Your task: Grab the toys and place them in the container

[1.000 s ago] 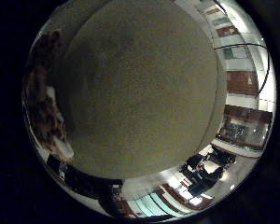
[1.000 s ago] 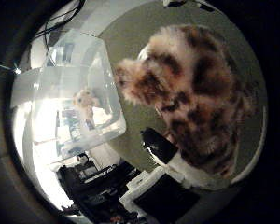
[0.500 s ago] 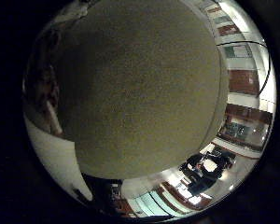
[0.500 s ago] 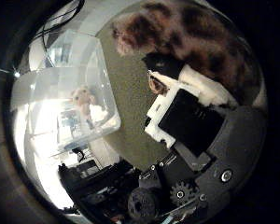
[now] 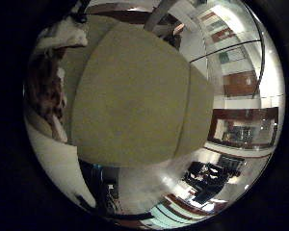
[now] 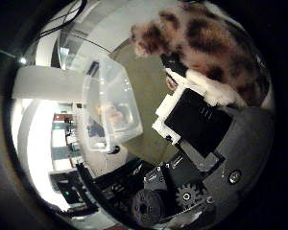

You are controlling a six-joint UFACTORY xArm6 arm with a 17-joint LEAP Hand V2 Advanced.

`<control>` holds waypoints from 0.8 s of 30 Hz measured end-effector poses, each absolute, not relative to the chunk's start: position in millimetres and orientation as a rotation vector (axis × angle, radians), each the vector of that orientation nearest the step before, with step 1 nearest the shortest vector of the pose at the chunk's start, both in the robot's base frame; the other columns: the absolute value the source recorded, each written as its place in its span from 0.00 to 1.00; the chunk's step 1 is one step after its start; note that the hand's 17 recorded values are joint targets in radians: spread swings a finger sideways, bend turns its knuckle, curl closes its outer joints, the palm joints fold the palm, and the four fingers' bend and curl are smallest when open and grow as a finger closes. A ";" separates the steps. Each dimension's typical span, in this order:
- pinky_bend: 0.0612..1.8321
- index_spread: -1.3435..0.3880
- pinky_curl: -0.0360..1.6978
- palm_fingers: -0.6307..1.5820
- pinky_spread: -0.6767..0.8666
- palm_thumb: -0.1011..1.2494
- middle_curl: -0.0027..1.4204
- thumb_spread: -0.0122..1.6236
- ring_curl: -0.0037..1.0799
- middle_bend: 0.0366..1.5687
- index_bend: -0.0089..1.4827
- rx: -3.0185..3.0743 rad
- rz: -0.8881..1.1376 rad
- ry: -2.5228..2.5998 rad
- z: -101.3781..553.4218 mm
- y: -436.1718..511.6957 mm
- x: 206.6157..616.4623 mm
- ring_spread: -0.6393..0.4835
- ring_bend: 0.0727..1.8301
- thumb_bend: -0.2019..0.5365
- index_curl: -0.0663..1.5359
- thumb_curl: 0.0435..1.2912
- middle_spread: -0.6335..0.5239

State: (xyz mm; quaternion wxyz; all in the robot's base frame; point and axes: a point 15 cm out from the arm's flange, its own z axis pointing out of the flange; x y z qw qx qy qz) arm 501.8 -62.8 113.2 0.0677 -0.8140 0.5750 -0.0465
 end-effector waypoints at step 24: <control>0.77 0.64 0.42 0.81 0.31 0.81 0.47 0.57 0.56 0.85 0.74 -2.473 -0.165 1.295 241.4 260.0 444.7 0.41 0.79 0.24 0.52 0.56 0.44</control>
